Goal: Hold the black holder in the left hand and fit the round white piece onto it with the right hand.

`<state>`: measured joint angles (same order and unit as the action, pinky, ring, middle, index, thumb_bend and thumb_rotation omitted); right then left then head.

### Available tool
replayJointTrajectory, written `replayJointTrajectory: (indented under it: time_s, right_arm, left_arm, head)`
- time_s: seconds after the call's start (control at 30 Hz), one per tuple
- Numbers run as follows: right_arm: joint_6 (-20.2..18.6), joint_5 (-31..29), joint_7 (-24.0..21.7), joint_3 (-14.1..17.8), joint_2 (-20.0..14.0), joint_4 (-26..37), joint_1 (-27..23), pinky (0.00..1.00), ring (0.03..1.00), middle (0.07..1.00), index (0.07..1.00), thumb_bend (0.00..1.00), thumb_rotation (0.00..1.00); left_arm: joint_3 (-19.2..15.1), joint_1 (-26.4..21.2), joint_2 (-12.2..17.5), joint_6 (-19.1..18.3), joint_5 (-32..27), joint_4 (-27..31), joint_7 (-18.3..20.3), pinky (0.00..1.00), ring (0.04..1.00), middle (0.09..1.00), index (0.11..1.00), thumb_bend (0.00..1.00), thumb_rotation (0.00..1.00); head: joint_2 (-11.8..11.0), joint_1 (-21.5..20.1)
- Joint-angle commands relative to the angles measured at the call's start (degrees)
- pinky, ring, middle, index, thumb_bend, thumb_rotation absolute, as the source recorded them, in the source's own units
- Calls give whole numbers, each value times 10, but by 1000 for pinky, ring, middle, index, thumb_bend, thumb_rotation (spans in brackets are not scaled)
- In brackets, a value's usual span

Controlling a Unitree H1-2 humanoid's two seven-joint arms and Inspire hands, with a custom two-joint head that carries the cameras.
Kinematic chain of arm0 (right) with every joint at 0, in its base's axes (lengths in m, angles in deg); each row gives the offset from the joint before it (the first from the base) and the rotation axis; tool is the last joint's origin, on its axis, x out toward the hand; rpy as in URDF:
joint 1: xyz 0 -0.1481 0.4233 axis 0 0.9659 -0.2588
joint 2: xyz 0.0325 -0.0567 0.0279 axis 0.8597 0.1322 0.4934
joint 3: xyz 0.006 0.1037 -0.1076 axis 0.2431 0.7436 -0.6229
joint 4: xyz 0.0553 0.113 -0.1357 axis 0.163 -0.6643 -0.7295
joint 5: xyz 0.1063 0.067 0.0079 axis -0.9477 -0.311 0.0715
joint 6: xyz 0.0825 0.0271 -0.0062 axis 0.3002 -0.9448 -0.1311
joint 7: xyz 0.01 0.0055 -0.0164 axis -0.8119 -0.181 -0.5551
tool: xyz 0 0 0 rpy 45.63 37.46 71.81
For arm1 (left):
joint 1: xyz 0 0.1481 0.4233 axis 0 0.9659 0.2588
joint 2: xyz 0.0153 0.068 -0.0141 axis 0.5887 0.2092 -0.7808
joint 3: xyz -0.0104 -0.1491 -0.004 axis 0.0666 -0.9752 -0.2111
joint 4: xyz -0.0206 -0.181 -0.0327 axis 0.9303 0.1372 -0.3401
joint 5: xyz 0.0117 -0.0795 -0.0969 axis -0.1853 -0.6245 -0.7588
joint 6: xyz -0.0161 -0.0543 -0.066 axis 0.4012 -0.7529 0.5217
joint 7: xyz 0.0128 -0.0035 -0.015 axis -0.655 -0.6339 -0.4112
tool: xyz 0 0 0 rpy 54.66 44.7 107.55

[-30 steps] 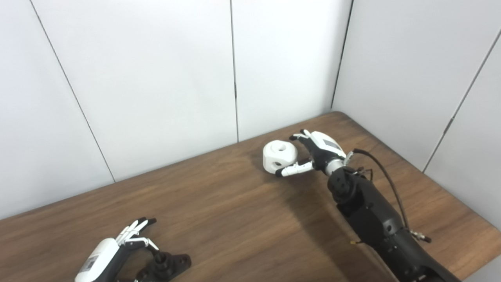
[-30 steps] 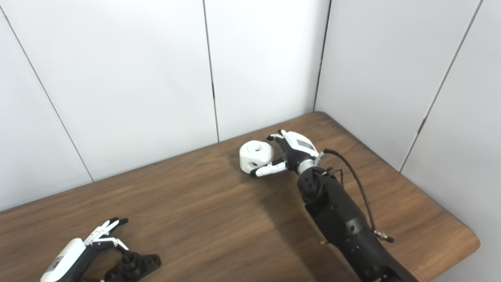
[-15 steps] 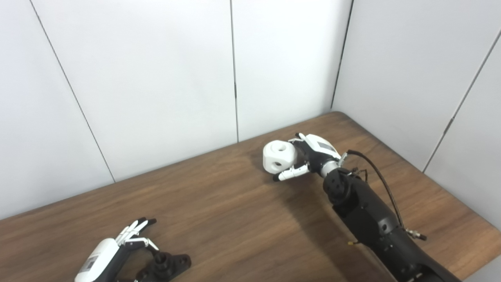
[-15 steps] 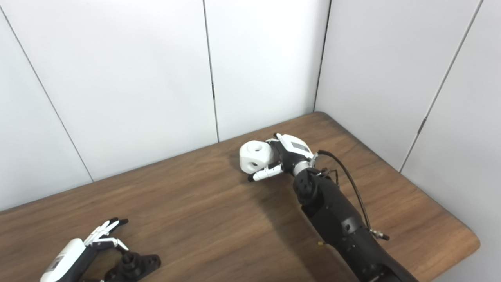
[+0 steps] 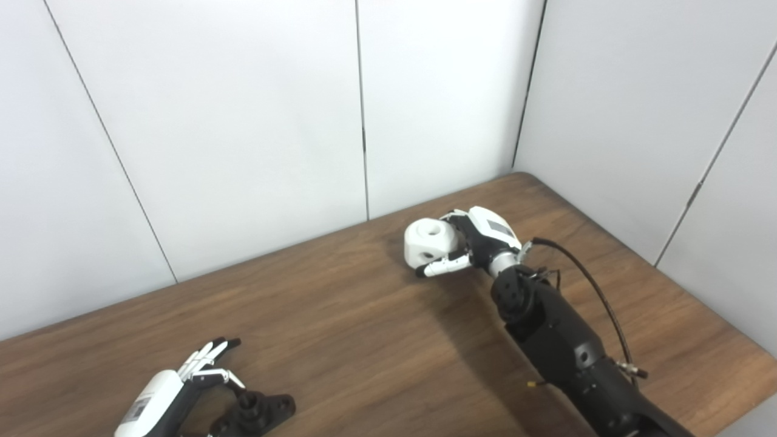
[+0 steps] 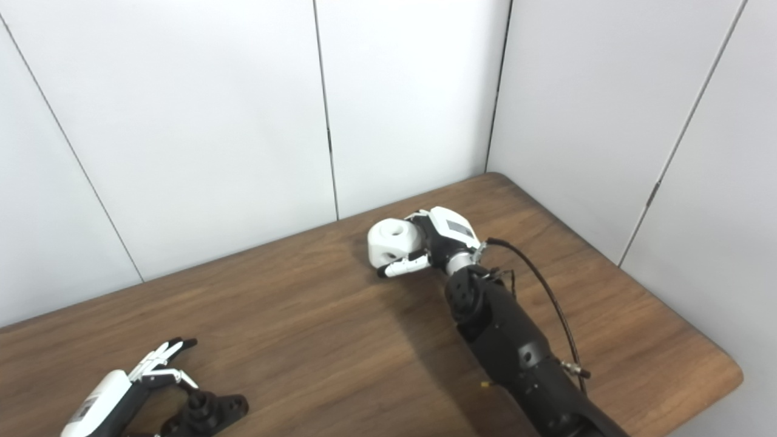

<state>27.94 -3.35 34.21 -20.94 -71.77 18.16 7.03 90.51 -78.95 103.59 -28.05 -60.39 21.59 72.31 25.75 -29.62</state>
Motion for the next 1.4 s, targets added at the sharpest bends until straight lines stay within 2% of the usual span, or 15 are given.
replayJointTrajectory:
  time_s: [0.0, 0.17, 0.2, 0.23, 0.3, 0.47, 0.73, 0.83, 1.03, 1.2, 1.37]
  right_arm:
    - [30, -4, 44, 14, -3, 3, -28, 693, 830, 889, 729, 891, 411]
    - [71, -9, 135, 24, 23, -35, -34, 628, 760, 810, 652, 851, 349]
    - [84, -11, 161, 29, 31, -49, -37, 618, 738, 772, 555, 657, 231]
    - [93, -14, 180, 32, 37, -59, -39, 610, 726, 752, 521, 591, 189]
    - [104, -8, 213, 33, 46, -78, -44, 594, 708, 724, 493, 539, 155]
    - [119, -3, 266, 27, 57, -122, -54, 576, 685, 690, 483, 518, 139]
    - [136, -13, 286, 20, 59, -134, -50, 571, 677, 671, 481, 518, 138]
    - [132, -17, 269, 17, 56, -101, -42, 565, 674, 667, 480, 521, 137]
    - [90, -2, 189, -10, 45, 6, -24, 566, 691, 688, 480, 523, 137]
    - [44, 10, 103, -35, 46, 109, -13, 564, 683, 674, 480, 524, 137]
    - [2, 11, 16, -56, 48, 182, -8, 579, 690, 672, 479, 524, 136]
  left_arm:
    - [25, 77, 11, -11, 38, -38, 33, 1000, 1000, 955, 483, 524, 57]
    - [23, 80, 12, -11, 36, -35, 33, 1000, 1000, 955, 483, 524, 57]
    - [23, 80, 12, -11, 37, -34, 33, 1000, 1000, 957, 483, 524, 57]
    - [22, 81, 12, -11, 38, -34, 33, 1000, 1000, 958, 483, 524, 57]
    - [20, 83, 12, -11, 40, -31, 33, 1000, 1000, 961, 483, 524, 57]
    - [14, 89, 12, -12, 44, -23, 33, 1000, 1000, 960, 483, 525, 57]
    - [2, 95, 6, -15, 50, -12, 42, 1000, 1000, 959, 483, 524, 57]
    - [-1, 94, 2, -18, 58, -9, 40, 1000, 1000, 957, 483, 524, 57]
    - [-6, 93, -10, -17, 67, -12, 29, 1000, 1000, 939, 483, 524, 58]
    - [-11, 94, -22, -28, 86, -5, 25, 1000, 1000, 938, 483, 524, 59]
    - [-19, 98, -32, -35, 101, -1, 19, 1000, 1000, 934, 482, 524, 58]
  head:
    - [1, 1]
    - [3, 6]
    - [4, 7]
    - [4, 7]
    - [6, 9]
    - [9, 16]
    - [17, 37]
    - [23, 56]
    - [34, 96]
    - [44, 127]
    - [52, 164]
